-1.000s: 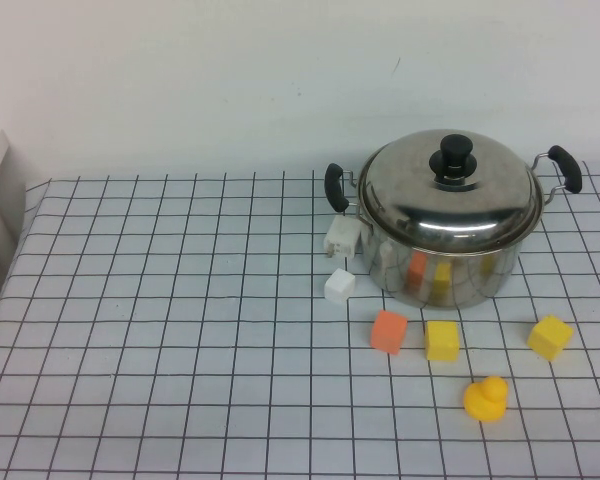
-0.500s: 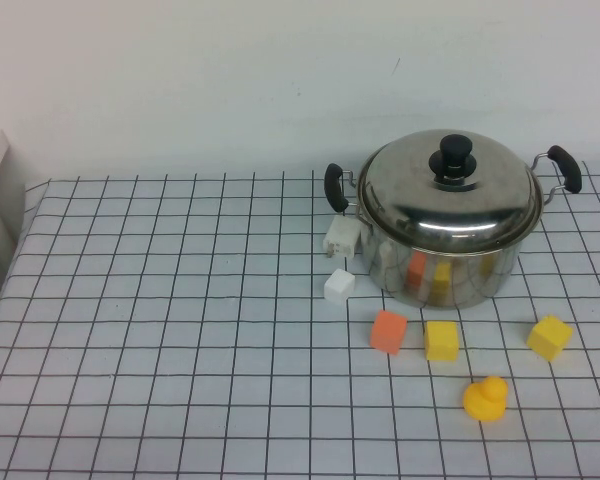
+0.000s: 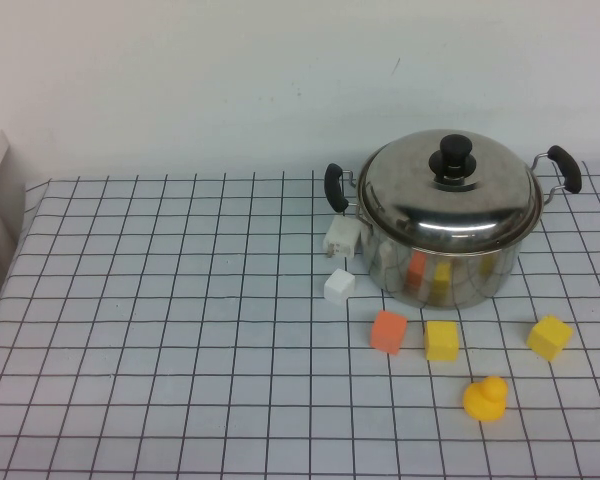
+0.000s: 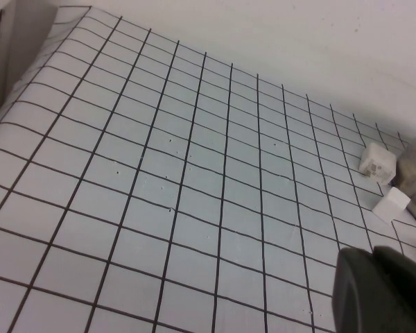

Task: Cover the pot

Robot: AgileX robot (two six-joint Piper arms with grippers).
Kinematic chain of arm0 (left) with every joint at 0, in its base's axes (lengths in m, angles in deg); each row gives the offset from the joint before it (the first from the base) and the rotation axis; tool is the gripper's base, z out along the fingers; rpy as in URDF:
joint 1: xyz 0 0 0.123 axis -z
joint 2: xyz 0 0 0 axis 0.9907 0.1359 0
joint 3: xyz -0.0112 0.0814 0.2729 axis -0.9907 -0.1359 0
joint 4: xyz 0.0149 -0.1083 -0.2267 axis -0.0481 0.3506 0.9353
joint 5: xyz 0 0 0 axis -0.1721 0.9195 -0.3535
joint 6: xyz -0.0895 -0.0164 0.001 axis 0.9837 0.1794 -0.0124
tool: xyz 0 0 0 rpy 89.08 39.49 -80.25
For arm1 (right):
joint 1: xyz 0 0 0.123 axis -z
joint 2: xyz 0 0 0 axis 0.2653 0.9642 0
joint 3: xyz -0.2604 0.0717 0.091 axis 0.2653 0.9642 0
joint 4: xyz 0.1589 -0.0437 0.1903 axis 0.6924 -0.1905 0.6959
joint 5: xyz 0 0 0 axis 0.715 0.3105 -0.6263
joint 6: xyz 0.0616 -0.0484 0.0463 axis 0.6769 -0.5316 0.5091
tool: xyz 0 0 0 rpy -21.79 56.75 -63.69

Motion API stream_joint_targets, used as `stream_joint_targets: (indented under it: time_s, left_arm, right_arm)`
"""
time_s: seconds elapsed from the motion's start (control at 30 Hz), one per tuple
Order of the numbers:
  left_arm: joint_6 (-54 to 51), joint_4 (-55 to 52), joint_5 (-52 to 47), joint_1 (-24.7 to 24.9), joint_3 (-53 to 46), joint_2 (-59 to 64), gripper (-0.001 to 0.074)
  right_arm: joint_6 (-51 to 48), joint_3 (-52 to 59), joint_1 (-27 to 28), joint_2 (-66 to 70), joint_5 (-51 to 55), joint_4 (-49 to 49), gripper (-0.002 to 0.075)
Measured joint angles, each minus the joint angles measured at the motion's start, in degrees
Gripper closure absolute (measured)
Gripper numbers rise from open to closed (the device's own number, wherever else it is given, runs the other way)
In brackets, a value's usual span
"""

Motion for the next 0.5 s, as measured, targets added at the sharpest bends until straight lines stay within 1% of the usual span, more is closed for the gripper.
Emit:
stream_joint_targets:
  time_s: [0.17,0.33,0.5]
  left_arm:
    - [0.0,-0.6,0.0,0.0,0.0,0.0,0.0736]
    - [0.0,-6.8,0.0,0.0,0.1,0.0,0.0736]
    - [-0.4,-9.1,0.0,0.0,0.1,0.0,0.0736]
  right_arm:
    - [0.0,0.0,0.0,0.0,0.0,0.0,0.0717]
    - [0.0,0.0,0.0,0.0,0.0,0.0,0.0717]
    - [0.0,0.0,0.0,0.0,0.0,0.0,0.0717]
